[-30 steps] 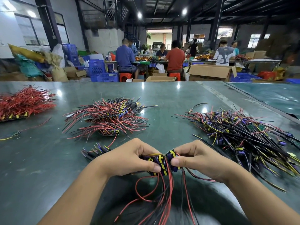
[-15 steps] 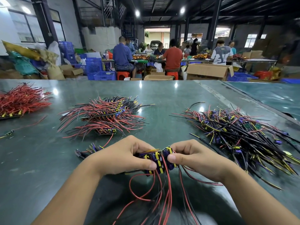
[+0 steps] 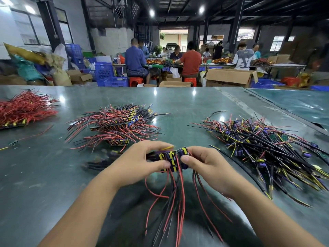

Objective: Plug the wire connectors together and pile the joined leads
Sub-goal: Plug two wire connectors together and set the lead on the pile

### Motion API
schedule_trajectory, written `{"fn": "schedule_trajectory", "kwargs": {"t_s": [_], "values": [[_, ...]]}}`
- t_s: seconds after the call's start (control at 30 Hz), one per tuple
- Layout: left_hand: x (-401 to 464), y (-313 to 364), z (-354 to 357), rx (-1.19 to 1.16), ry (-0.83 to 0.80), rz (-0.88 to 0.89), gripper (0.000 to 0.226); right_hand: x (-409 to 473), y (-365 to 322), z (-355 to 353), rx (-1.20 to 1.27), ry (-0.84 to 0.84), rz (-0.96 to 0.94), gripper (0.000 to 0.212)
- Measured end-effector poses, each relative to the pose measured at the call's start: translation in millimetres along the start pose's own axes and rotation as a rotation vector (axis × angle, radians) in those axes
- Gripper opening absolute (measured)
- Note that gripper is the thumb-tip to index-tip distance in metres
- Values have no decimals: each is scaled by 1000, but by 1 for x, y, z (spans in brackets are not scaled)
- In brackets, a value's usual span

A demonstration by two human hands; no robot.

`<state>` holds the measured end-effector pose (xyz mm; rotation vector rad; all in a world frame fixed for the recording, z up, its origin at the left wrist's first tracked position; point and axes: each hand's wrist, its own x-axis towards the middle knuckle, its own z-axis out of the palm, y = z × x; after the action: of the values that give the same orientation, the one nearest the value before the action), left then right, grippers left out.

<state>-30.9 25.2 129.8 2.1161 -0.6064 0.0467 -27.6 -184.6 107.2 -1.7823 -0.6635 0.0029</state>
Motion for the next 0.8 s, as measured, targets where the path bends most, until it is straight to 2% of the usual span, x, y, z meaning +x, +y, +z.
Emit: {"fn": "schedule_trajectory", "kwargs": {"t_s": [0.1,0.2,0.33,0.5,0.67,0.8], "values": [[0,-2,-1,188,165,95,39,-2,-1,-5,116,2,26,23],[0,1,6,172,141,149,38,-3,0,-8,174,9,59,30],[-2,0,13,299,24,172,78,-3,3,-6,260,39,92,33],[-1,2,10,276,128,258,64,-4,1,-7,458,-60,120,37],[-3,2,4,371,186,296,67,-4,-4,-5,401,-20,120,34],[-6,6,-4,169,114,259,73,-6,-7,-11,479,-72,160,38]]}}
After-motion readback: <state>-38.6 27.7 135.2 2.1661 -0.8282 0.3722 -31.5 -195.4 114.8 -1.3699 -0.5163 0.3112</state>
